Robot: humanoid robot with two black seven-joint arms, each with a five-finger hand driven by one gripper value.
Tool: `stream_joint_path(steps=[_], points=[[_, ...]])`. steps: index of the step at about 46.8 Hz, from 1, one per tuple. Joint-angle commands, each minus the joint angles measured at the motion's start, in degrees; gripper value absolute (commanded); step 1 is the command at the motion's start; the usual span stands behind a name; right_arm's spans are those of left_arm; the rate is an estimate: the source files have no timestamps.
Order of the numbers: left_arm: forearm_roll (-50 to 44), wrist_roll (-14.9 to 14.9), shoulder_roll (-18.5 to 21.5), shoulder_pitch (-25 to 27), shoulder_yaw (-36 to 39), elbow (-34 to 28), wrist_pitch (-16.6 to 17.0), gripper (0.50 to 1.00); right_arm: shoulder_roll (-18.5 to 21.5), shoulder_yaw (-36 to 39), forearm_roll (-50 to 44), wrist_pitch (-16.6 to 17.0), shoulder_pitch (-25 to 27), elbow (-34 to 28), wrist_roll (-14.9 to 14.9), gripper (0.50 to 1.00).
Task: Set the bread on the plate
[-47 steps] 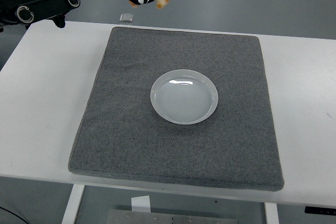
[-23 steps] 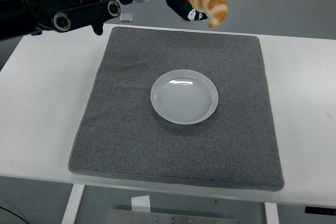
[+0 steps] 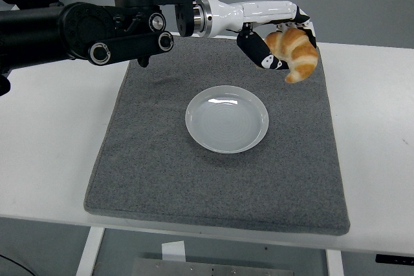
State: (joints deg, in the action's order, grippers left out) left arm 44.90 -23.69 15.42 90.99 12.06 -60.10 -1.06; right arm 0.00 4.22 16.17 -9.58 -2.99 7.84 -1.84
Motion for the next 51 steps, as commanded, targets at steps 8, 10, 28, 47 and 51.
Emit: stream_joint_path(steps=[8,10,28,47,51], points=[[3.87,-0.92,1.55,-3.01,0.34,-0.11,0.00,0.500,0.00,0.00,0.00,0.00,0.00,-0.02,0.00,0.952],[4.84,-0.92,1.63,-3.80,0.34,-0.11,0.00,0.500,0.00,0.00,0.00,0.00,0.00,-0.02,0.00,0.952],[9.15,-1.01,1.81,-9.78,0.34,1.74,0.53,0.500,0.00,0.00,0.00,0.00,0.00,-0.02,0.00,0.952],[14.07,-0.92,1.63,-13.20,2.09,7.01,0.71,0.500,0.00,0.00,0.00,0.00,0.00,-0.02,0.00,0.954],[14.16,-0.92,1.63,-13.73,2.18,7.80,0.71,0.500,0.00,0.00,0.00,0.00,0.00,-0.02,0.00,0.952]])
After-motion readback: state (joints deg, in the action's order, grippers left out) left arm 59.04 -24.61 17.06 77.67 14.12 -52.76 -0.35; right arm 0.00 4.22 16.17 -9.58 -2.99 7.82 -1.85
